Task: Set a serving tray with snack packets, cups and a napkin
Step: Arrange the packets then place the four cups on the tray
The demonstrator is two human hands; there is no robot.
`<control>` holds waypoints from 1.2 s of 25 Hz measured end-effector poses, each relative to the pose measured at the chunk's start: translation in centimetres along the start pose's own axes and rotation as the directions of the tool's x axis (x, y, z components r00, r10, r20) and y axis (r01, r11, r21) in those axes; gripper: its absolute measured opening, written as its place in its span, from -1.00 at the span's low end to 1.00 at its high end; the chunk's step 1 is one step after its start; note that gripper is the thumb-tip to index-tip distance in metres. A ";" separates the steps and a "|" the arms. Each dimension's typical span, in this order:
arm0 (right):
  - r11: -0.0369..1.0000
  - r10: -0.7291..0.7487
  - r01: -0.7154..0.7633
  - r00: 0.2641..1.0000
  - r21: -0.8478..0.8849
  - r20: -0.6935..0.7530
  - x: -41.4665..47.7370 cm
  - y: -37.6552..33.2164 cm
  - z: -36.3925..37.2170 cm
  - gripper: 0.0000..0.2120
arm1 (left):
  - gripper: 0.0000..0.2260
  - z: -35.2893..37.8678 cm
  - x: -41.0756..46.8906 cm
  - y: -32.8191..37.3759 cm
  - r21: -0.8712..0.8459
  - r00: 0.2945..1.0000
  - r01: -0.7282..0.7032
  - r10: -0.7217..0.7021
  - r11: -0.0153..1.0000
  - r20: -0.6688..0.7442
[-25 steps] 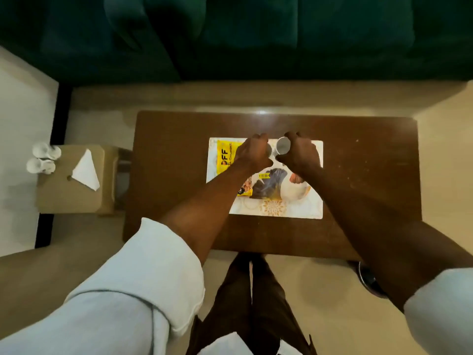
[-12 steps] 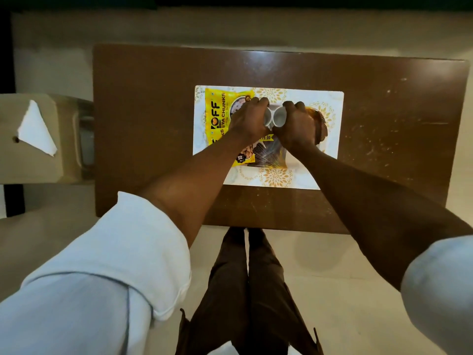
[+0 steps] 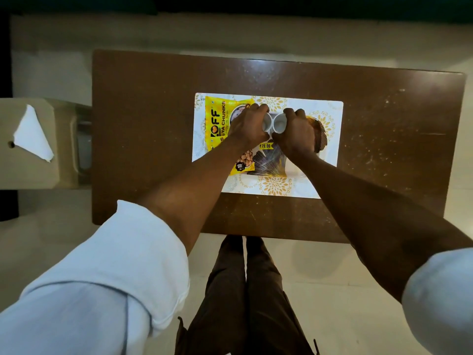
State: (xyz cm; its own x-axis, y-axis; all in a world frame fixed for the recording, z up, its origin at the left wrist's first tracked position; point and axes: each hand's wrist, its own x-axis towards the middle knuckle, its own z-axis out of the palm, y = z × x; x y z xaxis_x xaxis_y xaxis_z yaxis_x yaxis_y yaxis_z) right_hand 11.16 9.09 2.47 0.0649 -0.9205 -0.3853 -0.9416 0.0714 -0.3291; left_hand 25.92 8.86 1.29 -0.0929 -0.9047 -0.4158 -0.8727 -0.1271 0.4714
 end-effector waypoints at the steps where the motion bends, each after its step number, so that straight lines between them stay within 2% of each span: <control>1: 1.000 -0.001 0.001 1.000 0.001 -0.004 0.1 0.1 0.1 -0.42 | -0.42 0.1 0.0 -0.1 -0.005 1.000 -0.005 0.005 1.000 0.003; 6: 1.000 -0.019 0.020 1.000 -0.016 0.017 0.1 0.1 0.1 -0.36 | -0.33 0.3 -0.3 -0.3 0.004 1.000 0.001 -0.001 1.000 0.027; 10: 0.998 -0.019 0.021 1.000 -0.055 0.021 -0.1 -0.8 -3.6 -0.32 | -0.29 -2.5 -2.4 0.7 0.007 1.000 -0.010 0.010 1.000 0.008; 15: 1.000 0.005 -0.006 0.997 -0.020 -0.078 -4.0 -3.7 -13.7 -0.33 | -0.38 -12.7 -9.0 4.1 -0.039 0.994 0.066 -0.069 0.997 -0.080; 19: 0.996 -0.029 0.020 0.993 -0.082 -0.114 -7.0 -7.1 -22.2 -0.43 | -0.50 -21.8 -16.2 5.4 -0.097 0.969 0.130 -0.147 0.987 -0.197; 22: 0.992 -0.113 0.102 0.979 -0.072 -0.170 -7.6 -11.7 -29.1 -0.45 | -0.47 -30.0 -22.5 3.7 -0.110 0.919 0.197 -0.222 0.974 -0.325; 25: 0.977 -0.207 0.186 0.944 -0.103 -0.256 -8.1 -17.8 -34.4 -0.52 | -0.45 -38.2 -28.3 0.4 -0.103 0.836 0.284 -0.298 0.953 -0.460; 30: 0.929 -0.368 0.347 0.850 -0.125 -0.377 -10.3 -31.3 -40.3 -0.49 | -0.48 -51.6 -37.1 -5.5 -0.129 0.670 0.357 -0.350 0.925 -0.655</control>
State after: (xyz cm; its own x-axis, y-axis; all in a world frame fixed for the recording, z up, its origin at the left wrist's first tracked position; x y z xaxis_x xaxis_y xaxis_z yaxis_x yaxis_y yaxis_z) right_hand 26.65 0.88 51.53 0.2774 -0.9534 0.1184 -0.8939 -0.3013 -0.3320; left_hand 58.89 22.13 54.22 0.5569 -0.8280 0.0655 -0.7786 -0.4929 0.3885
